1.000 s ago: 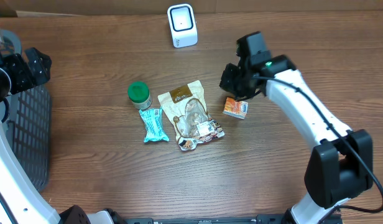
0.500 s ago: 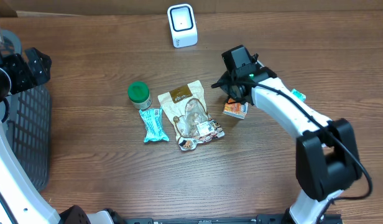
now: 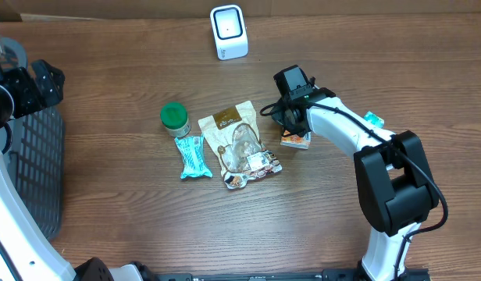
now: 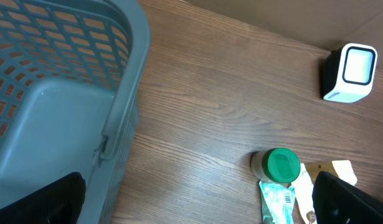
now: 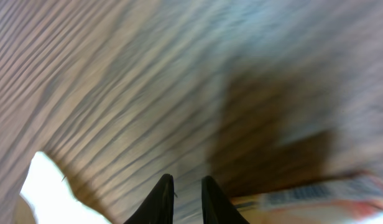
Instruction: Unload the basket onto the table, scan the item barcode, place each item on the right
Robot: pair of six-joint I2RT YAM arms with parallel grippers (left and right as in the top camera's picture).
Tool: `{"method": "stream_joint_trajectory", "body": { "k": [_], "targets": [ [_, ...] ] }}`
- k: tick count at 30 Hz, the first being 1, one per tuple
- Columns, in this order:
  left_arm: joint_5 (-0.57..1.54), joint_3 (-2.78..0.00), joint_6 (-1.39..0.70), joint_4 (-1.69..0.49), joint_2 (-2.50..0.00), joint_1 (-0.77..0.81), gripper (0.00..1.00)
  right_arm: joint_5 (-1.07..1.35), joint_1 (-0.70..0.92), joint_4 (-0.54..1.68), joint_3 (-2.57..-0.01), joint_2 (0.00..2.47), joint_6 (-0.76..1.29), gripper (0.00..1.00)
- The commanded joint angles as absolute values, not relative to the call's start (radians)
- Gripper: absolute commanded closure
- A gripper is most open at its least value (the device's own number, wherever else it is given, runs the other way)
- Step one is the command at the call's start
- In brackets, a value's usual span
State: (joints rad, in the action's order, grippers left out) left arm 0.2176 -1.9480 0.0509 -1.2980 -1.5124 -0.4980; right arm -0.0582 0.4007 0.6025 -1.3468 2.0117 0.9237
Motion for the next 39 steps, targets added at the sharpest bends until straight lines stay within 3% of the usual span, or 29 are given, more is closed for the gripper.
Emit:
{"method": "stream_joint_trajectory", "body": {
  "k": [1, 11, 22, 30, 39],
  "targets": [
    [0.233, -1.951, 0.038, -1.298, -1.517, -0.497, 0.00, 0.103, 0.404, 0.609, -1.364, 2.016, 0.702, 0.83],
    [0.233, -1.951, 0.038, -1.298, -1.517, -0.497, 0.00, 0.184, 0.393, 0.904, -1.376, 2.016, 0.532, 0.83],
    [0.233, -1.951, 0.038, -1.298, -1.517, -0.497, 0.00, 0.045, 0.266, 1.108, -1.452, 1.952, 0.432, 0.83],
    [0.233, -1.951, 0.038, -1.298, -1.517, -0.497, 0.00, 0.153, 0.181, 1.166, -1.488, 1.845, 0.253, 0.83],
    [0.233, -1.951, 0.038, -1.298, -1.517, -0.497, 0.00, 0.160, 0.104, 1.123, -1.443, 1.799, 0.147, 0.65]
  ]
}}
